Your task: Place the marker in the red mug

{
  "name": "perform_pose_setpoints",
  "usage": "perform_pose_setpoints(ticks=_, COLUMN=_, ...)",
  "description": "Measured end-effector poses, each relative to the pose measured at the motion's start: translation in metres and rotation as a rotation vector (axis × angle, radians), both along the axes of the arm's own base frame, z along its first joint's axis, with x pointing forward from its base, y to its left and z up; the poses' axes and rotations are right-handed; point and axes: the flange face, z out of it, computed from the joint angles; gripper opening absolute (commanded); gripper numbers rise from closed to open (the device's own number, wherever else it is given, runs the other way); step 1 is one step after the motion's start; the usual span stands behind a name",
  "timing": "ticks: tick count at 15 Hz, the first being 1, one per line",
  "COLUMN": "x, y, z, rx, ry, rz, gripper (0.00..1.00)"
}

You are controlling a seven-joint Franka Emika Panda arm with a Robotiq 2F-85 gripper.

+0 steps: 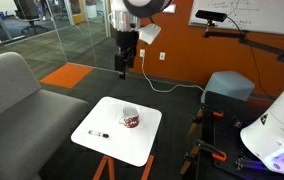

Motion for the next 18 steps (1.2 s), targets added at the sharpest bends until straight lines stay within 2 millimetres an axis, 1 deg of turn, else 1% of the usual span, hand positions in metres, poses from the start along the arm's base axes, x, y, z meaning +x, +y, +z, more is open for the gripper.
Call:
perform_pose_setpoints(ticks=3, x=0.032, y=0.034, z=-0.067, rx=0.014, ry=0.030, rz=0.055, gripper=1.00)
perform_pose_setpoints(ticks=5, x=0.050, y=0.050, z=-0.109, rx=0.025, ry=0.045, rz=0.078, gripper=1.00)
perform_pose_setpoints(ticks=7, x=0.066, y=0.062, z=-0.145, rx=0.033, ry=0.064, rz=0.090, gripper=1.00)
perform_pose_setpoints(ticks=9, x=0.080, y=0.071, z=-0.176, rx=0.039, ry=0.078, rz=0.100, gripper=1.00)
perform_pose_setpoints(ticks=11, x=0.091, y=0.080, z=-0.202, rx=0.045, ry=0.085, rz=0.106, gripper=1.00)
perform_pose_setpoints(ticks=13, x=0.101, y=0.087, z=-0.223, rx=0.051, ry=0.087, rz=0.111, gripper=1.00)
perform_pose_setpoints(ticks=18, x=0.115, y=0.094, z=-0.264, rx=0.060, ry=0.092, rz=0.111, gripper=1.00)
